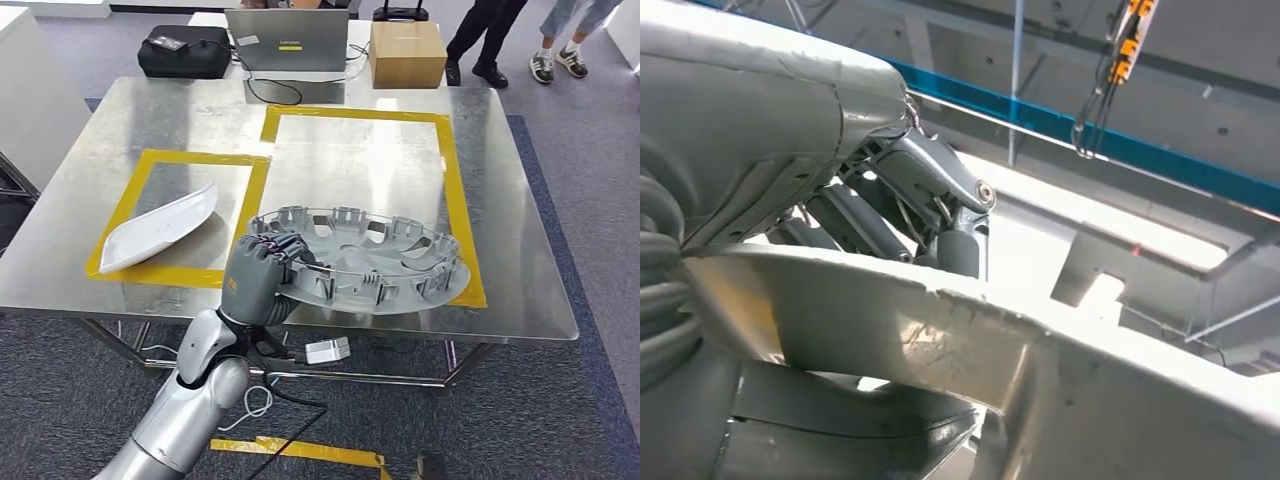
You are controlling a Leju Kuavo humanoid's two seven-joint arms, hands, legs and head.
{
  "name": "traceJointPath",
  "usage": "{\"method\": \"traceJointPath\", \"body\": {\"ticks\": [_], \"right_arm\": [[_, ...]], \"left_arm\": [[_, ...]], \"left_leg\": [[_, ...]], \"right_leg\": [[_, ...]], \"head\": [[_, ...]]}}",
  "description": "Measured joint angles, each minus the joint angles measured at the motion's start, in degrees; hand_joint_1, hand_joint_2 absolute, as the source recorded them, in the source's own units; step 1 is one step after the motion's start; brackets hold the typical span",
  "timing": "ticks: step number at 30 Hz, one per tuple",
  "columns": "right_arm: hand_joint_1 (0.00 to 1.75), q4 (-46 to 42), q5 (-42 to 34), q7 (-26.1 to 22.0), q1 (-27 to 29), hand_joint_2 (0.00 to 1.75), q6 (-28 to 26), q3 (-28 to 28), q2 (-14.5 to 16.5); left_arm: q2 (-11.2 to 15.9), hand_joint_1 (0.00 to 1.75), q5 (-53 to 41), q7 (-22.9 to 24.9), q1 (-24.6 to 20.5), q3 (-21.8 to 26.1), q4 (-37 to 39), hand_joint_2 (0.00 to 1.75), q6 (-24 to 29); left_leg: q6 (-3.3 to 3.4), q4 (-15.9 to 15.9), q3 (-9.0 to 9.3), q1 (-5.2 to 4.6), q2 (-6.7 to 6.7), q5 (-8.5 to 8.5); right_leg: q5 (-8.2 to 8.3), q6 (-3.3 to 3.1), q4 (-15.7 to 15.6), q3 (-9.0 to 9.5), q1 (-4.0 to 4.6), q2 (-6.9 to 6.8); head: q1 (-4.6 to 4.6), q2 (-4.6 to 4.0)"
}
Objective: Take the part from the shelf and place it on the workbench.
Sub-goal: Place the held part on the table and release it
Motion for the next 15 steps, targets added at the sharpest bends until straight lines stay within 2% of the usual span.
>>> {"method": "traceJointPath", "body": {"ticks": [1,2,3,4,5,6,8,10,11,12,14,15], "right_arm": [[0.0,0.0,0.0,0.02,0.05,0.0,0.0,0.0,-0.02],[0.0,0.0,0.01,0.03,0.05,0.0,0.0,0.01,-0.02],[0.0,0.0,0.01,0.04,0.03,0.0,0.0,0.02,-0.01],[0.0,0.01,0.02,0.05,-0.02,0.0,0.01,0.04,0.04],[0.0,0.0,0.03,0.07,-0.08,0.0,0.02,0.06,0.08],[0.0,-0.01,0.04,0.09,-0.11,0.0,0.02,0.08,0.13],[0.0,-0.02,0.04,0.13,-0.12,0.0,0.01,0.09,0.16],[0.0,-0.05,0.04,0.13,-0.04,0.0,0.01,0.1,0.16],[0.0,-0.07,0.04,0.12,-0.06,0.0,0.0,0.11,0.16],[0.0,-0.09,0.04,0.11,-0.09,0.0,0.0,0.11,0.16],[0.0,-0.09,0.04,0.1,-0.19,0.0,0.0,0.11,0.16],[0.0,-0.09,0.04,0.11,-0.19,0.0,0.0,0.11,0.16]], "left_arm": [[0.0,1.75,-0.16,0.18,0.0,0.04,0.25,1.75,-0.11],[0.0,1.75,-0.34,0.39,-0.02,0.07,0.53,1.75,-0.23],[-0.03,1.75,-0.48,0.58,-0.08,0.08,0.81,1.75,-0.32],[-0.07,1.75,-0.6,0.74,-0.22,0.12,1.07,1.75,-0.39],[-0.11,1.75,-0.7,0.9,-0.42,0.17,1.35,1.75,-0.45],[-0.16,1.75,-0.74,1.02,-0.65,0.22,1.62,1.75,-0.5],[-0.21,1.75,-0.77,1.19,-1.09,0.29,2.16,1.75,-0.6],[-0.27,1.75,-0.77,1.27,-1.43,0.33,2.56,1.75,-0.64],[-0.28,1.75,-0.77,1.3,-1.58,0.38,2.71,1.75,-0.66],[-0.27,1.75,-0.77,1.31,-1.67,0.45,2.85,1.75,-0.68],[-0.18,1.75,-0.77,1.32,-1.71,0.61,3.15,1.75,-0.74],[-0.14,1.75,-0.76,1.33,-1.68,0.67,3.3,1.75,-0.78]], "left_leg": [[-0.23,0.12,0.06,0.16,-0.02,-0.16],[-0.62,0.37,0.15,0.44,-0.05,-0.42],[-1.14,0.78,0.23,0.67,-0.06,-0.8],[-1.71,1.28,0.19,0.74,-0.09,-1.23],[-2.26,1.89,0.03,0.7,-0.14,-1.59],[-2.68,2.35,-0.15,0.56,-0.16,-1.81],[-3.18,2.78,-0.31,0.5,-0.11,-1.95],[-3.51,3.62,-0.4,0.76,-0.37,-2.89],[-3.55,5.46,-1.16,0.81,-0.75,-4.08],[-3.5,8.63,-2.67,0.8,-1.24,-5.7],[-3.16,16.76,-7.05,0.57,-1.92,-8.77],[-2.91,19.56,-8.77,0.43,-2.05,-9.25]], "right_leg": [[0.7,0.41,-0.01,-0.14,-0.27,-0.02],[2.49,0.83,-2.44,1.0,-0.6,-0.09],[4.45,1.32,-6.26,2.88,-0.95,-0.27],[5.69,1.7,-9.7,4.86,-1.07,-0.45],[6.32,1.48,-12.23,6.31,-1.17,-0.57],[6.14,1.0,-13.18,6.9,-1.14,-0.62],[5.52,-0.65,-12.84,6.81,-0.98,-0.33],[5.23,-1.68,-12.71,7.02,-0.88,-0.08],[5.11,-2.13,-12.74,7.21,-0.84,0.01],[5.01,-2.5,-12.78,7.35,-0.75,0.1],[4.81,-2.95,-12.78,7.47,-0.38,0.34],[4.72,-3.12,-12.78,7.57,-0.15,0.51]], "head": [[-0.02,0.0],[-0.01,0.0],[0.01,0.0],[0.2,0.0],[0.35,0.0],[0.37,0.0],[0.2,0.0],[-0.03,0.0],[-0.14,0.0],[-0.3,0.0],[-0.49,0.0],[-0.52,0.0]]}}
